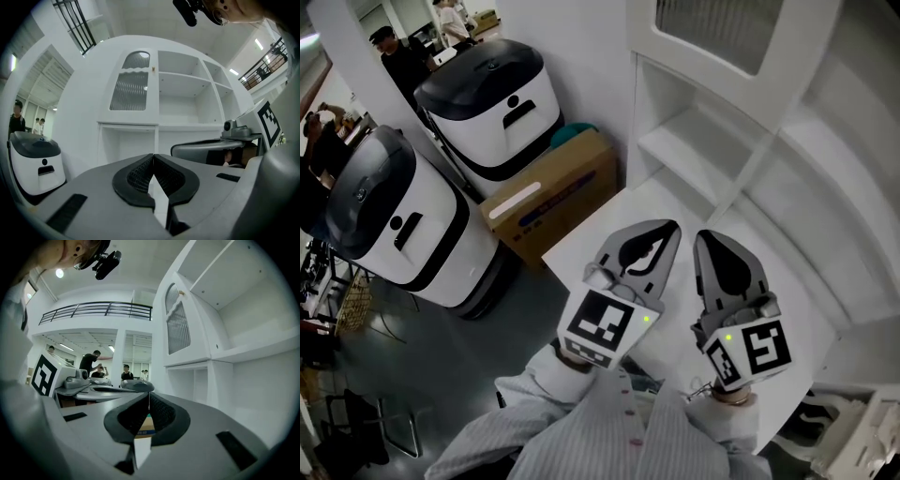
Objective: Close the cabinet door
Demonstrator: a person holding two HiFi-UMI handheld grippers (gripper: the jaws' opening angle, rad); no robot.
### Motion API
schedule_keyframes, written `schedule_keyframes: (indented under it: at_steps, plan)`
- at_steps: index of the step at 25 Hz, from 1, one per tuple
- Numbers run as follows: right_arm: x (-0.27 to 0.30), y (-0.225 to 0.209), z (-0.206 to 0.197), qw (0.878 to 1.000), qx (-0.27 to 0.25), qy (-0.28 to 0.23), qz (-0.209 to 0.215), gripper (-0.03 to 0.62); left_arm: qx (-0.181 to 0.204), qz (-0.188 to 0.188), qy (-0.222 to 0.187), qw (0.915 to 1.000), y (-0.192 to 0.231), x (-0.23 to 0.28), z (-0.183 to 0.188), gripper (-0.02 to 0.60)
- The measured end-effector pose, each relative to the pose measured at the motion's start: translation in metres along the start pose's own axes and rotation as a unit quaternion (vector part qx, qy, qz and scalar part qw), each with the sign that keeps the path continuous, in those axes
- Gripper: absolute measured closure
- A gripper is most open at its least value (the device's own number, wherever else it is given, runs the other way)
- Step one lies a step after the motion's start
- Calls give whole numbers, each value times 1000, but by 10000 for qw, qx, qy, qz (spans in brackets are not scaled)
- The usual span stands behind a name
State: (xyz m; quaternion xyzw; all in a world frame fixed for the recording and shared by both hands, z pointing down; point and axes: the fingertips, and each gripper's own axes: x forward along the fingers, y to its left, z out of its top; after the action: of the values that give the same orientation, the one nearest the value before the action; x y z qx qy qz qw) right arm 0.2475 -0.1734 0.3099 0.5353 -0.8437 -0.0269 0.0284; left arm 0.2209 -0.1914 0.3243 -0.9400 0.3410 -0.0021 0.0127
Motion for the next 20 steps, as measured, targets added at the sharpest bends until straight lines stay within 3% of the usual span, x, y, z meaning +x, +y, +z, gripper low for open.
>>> schedule_keyframes:
  at_steps: [20]
  plan:
    - [-10,-23,-13,9996,108,104,-246,582,102,-270,159,9995,-12,21,-8,569]
